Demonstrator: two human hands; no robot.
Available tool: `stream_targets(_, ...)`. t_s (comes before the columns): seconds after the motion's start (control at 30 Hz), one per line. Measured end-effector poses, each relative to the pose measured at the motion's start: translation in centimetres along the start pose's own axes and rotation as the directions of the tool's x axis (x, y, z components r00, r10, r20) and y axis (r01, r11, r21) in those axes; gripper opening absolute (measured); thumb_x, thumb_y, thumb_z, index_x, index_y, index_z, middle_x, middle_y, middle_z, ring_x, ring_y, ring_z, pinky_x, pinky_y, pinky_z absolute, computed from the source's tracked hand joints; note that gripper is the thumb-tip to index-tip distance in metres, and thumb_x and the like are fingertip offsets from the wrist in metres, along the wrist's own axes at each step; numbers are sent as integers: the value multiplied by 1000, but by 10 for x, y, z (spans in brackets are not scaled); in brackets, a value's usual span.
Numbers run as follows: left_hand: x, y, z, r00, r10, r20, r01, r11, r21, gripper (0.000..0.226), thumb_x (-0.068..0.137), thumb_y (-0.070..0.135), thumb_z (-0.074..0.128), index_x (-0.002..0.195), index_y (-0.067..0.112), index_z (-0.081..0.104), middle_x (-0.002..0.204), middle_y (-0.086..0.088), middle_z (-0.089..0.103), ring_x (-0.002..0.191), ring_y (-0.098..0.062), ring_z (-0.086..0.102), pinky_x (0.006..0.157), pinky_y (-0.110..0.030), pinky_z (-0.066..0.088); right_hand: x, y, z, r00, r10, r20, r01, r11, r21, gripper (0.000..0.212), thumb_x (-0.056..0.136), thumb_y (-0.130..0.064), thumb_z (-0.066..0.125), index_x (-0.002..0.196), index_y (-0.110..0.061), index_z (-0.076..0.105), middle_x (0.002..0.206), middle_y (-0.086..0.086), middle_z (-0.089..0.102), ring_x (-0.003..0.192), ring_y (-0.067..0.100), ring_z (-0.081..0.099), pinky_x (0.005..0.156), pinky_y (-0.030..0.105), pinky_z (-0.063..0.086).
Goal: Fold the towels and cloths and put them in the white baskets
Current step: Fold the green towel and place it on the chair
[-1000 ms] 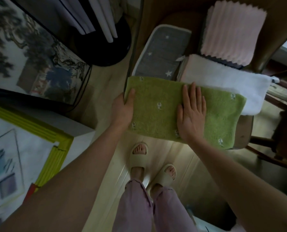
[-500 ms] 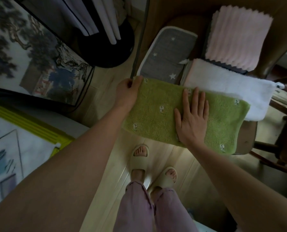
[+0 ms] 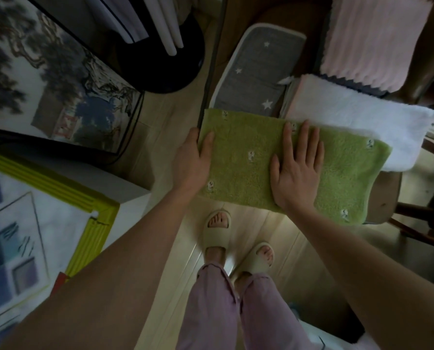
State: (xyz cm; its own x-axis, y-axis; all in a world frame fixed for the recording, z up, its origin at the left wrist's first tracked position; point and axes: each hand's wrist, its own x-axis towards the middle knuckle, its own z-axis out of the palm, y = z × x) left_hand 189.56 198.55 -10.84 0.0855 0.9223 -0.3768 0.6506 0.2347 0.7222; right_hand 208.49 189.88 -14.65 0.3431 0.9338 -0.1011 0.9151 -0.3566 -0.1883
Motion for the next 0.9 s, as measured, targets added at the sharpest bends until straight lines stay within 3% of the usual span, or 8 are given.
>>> stream_targets(0.23, -6, 24, -6, 997, 75, -1, -74, 986, -149, 10, 100, 31, 48, 100, 23, 53, 83, 15, 60, 69, 9, 57, 60, -10, 43, 5, -3, 1, 996, -4, 87, 9, 998, -61, 61, 102, -44, 31, 156, -29, 5, 163, 9, -3, 149, 29, -7, 121, 44, -3)
stream_targets(0.4, -28, 53, -10, 993, 118, 21, -116, 990, -85, 14, 100, 33, 48, 105, 22, 54, 82, 15, 60, 68, 10, 56, 60, -10, 45, 4, 2, -43, 980, -66, 186, 1, 944, 330, 59, 103, -42, 34, 156, -27, 12, 163, 4, 4, 150, 21, 0, 122, 38, 1)
stream_targets(0.47, -40, 68, -4, 987, 145, 65, -138, 986, -94, 23, 99, 34, 51, 113, 18, 55, 85, 12, 63, 73, 5, 60, 66, -16, 50, -7, 12, -70, 965, 82, 250, -223, 758, 613, 51, 103, -37, 40, 151, -24, 30, 155, 5, 33, 142, 19, 30, 119, 39, 22)
stream_targets(0.53, -51, 85, 10, 979, 163, 124, -149, 982, -118, 30, 97, 32, 54, 121, 15, 54, 93, 4, 67, 84, -9, 65, 76, -33, 55, -14, 28, -99, 879, 286, 381, -471, 401, 786, 34, 103, -32, 42, 131, -17, 54, 129, 7, 59, 117, 19, 57, 105, 41, 44)
stream_targets(0.6, -61, 106, 28, 971, 161, 176, -135, 980, -146, 32, 97, 28, 55, 127, 15, 53, 105, 1, 67, 95, -14, 65, 85, -38, 54, -20, 45, -119, 786, 333, 520, -572, 74, 817, 27, 103, -24, 41, 116, -10, 61, 114, 12, 67, 101, 22, 64, 90, 33, 53)
stream_targets(0.63, -63, 113, 36, 971, 152, 183, -126, 981, -146, 34, 98, 28, 54, 129, 14, 52, 109, 0, 66, 100, -14, 64, 89, -38, 53, -25, 50, -125, 783, 297, 547, -582, 38, 812, 27, 103, -20, 40, 116, -8, 61, 113, 13, 67, 101, 23, 64, 87, 28, 53)
stream_targets(0.8, -55, 108, 37, 995, 98, 31, -99, 994, 48, 35, 100, 32, 43, 125, 9, 55, 108, -9, 66, 95, -26, 62, 77, -39, 50, -50, 22, -112, 863, -67, 501, -366, 600, 711, 46, 98, 0, 39, 142, -12, 44, 142, 5, 50, 126, 14, 49, 96, 11, 41)
stream_targets(0.9, -54, 90, 15, 993, 83, -81, -62, 971, 230, 26, 103, 22, 38, 117, 7, 55, 94, -2, 56, 80, -17, 50, 63, -29, 28, -57, 2, -88, 849, -147, 507, -187, 815, 549, 73, 89, 9, 39, 154, -15, 18, 162, 3, 14, 149, 15, 12, 120, 28, 15)
